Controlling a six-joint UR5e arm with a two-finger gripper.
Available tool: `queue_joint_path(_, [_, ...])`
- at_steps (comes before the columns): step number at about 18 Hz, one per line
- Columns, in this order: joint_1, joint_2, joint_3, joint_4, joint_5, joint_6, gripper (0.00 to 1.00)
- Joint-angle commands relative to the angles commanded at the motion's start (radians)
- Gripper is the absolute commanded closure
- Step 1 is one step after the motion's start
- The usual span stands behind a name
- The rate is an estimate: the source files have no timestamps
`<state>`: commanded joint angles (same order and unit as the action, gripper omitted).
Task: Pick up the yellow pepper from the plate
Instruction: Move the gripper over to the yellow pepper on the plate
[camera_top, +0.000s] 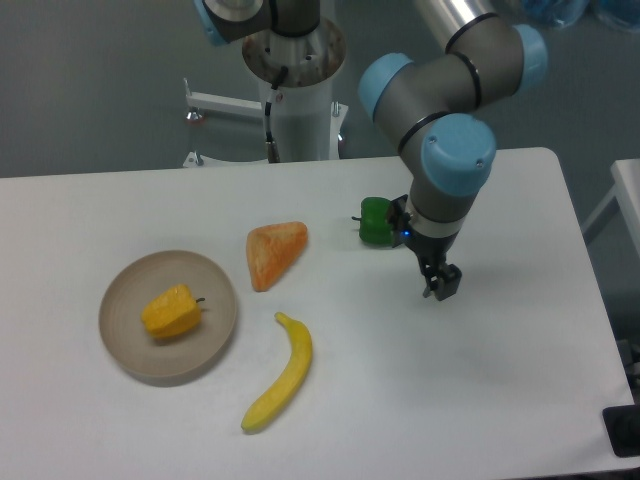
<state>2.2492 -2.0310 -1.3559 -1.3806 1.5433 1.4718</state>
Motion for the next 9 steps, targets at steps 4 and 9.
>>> queue_joint_path(4, [-0.103,0.006,-0.023,0.006,0.000,-0.114,0.00])
queue_joint_path(9, [-0.232,0.008,-0.028,0.035,-0.002,-0.227,0.00])
